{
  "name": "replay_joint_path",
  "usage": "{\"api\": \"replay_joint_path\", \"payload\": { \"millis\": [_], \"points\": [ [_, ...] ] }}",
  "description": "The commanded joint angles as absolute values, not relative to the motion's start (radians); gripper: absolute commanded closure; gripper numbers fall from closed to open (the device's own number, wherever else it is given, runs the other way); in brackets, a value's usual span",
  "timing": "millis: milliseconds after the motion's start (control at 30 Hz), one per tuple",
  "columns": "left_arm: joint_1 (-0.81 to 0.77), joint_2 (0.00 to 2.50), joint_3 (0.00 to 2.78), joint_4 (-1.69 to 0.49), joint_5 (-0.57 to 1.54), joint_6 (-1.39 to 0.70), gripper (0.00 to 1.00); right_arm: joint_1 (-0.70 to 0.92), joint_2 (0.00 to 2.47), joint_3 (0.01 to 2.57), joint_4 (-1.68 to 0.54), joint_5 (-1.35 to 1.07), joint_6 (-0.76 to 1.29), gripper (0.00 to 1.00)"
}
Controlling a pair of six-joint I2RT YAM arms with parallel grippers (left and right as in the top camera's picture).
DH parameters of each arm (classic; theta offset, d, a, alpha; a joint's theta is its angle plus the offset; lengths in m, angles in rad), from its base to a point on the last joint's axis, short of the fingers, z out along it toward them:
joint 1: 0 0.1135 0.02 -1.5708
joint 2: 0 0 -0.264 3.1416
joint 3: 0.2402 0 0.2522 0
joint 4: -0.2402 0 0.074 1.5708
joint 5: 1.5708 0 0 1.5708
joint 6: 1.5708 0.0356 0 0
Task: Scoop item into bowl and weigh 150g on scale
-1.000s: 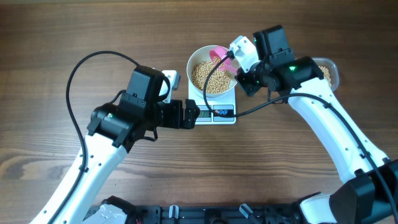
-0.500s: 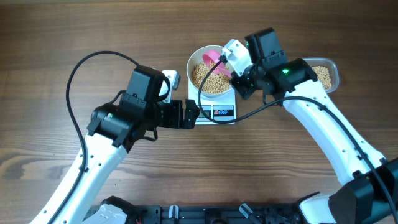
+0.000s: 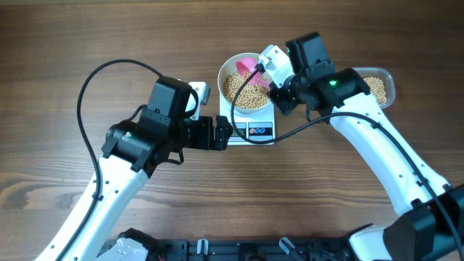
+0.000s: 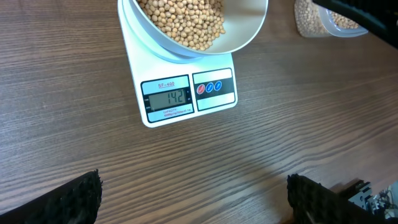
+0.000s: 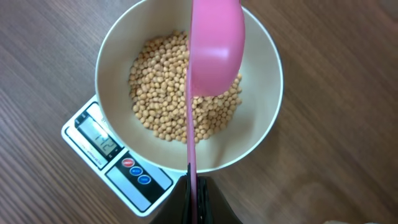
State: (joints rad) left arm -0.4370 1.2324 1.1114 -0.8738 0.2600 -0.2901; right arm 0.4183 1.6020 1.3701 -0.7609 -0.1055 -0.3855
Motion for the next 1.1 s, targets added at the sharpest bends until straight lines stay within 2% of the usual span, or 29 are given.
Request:
{"api": "replay_joint_path", "payload": {
  "millis": [0, 1067],
  "points": [
    [-0.442, 1.237, 1.108, -0.871, 0.268, -0.269, 0.00, 0.420, 1.573, 1.400, -0.752, -0.065, -0.448, 0.96],
    [-0.442, 1.237, 1.108, -0.871, 0.268, -0.269, 0.00, 0.421, 1.563, 1.416, -0.744, -0.020, -0.493, 0.96]
  ]
}}
